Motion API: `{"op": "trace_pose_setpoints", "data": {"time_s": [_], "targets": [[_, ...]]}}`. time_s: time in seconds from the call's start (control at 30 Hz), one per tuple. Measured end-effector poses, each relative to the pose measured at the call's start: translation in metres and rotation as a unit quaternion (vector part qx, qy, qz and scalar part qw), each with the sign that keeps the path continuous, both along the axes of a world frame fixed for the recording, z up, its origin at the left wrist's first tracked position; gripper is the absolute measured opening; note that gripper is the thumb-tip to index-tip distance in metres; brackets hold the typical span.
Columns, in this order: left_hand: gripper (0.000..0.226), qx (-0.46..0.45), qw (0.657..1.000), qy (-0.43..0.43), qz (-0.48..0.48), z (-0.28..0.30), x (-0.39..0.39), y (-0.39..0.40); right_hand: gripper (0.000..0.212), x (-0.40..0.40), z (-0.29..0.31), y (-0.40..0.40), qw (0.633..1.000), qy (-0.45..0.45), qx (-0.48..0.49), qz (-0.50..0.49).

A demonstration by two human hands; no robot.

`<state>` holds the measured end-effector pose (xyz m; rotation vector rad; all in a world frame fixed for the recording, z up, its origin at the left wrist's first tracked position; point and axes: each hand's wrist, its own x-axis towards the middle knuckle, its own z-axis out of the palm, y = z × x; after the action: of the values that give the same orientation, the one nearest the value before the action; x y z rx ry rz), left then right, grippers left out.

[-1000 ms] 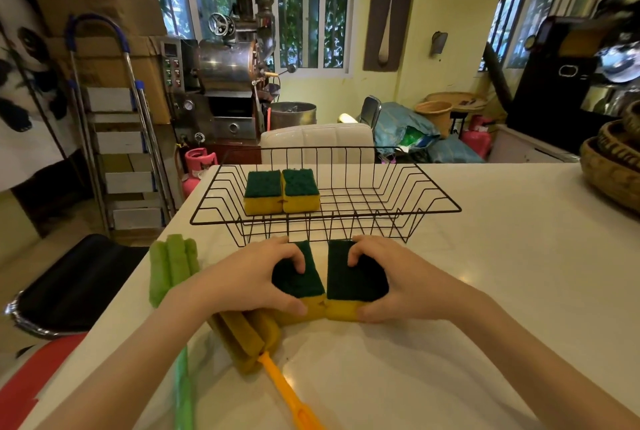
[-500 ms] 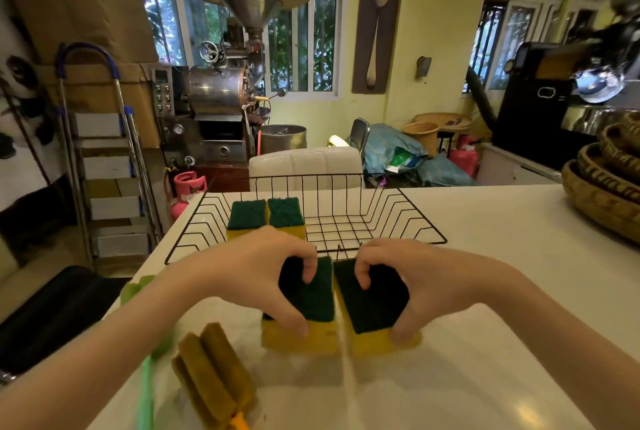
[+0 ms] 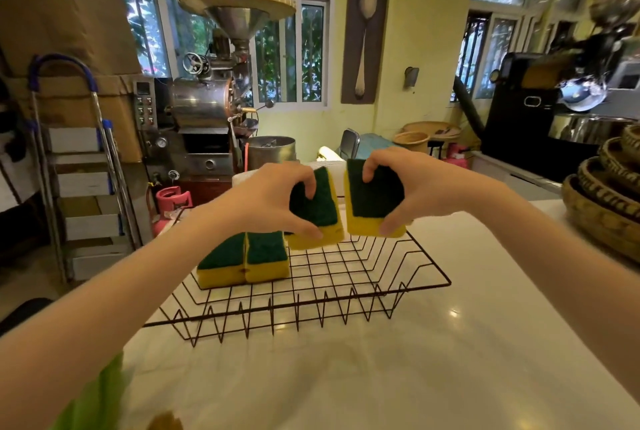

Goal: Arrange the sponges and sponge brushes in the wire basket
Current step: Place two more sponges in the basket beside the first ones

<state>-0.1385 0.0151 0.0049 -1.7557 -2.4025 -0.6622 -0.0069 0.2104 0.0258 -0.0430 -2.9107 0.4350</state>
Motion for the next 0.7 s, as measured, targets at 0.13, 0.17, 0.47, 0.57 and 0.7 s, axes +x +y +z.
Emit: {"op": "trace_pose_setpoints", "data": {"time_s": [0.13, 0.17, 0.47, 0.57, 0.7], "targets": [[0.042, -0.055, 0.997, -0.047, 0.004, -0.038, -0.035, 0.031, 0.071, -0.026, -0.025, 0.019, 0.998, 0.016, -0.056, -0.003], [0.043, -0.072, 0.996, -0.056, 0.004, -0.047, -0.042, 0.038, 0.073, -0.032, -0.032, 0.020, 0.997, 0.010, -0.076, 0.004], [0.053, -0.117, 0.992, -0.054, 0.010, -0.089, -0.079, 0.055, 0.071, -0.075, -0.079, 0.028, 0.992, -0.018, -0.125, 0.014], [0.057, -0.120, 0.991, -0.065, 0.010, -0.094, -0.078, 0.054, 0.072, -0.084, -0.085, 0.026, 0.993, -0.041, -0.106, 0.016], [0.055, -0.125, 0.991, -0.042, 0.018, -0.093, -0.079, 0.052, 0.070, -0.090, -0.095, 0.026, 0.992, -0.079, -0.100, 0.006]]}}
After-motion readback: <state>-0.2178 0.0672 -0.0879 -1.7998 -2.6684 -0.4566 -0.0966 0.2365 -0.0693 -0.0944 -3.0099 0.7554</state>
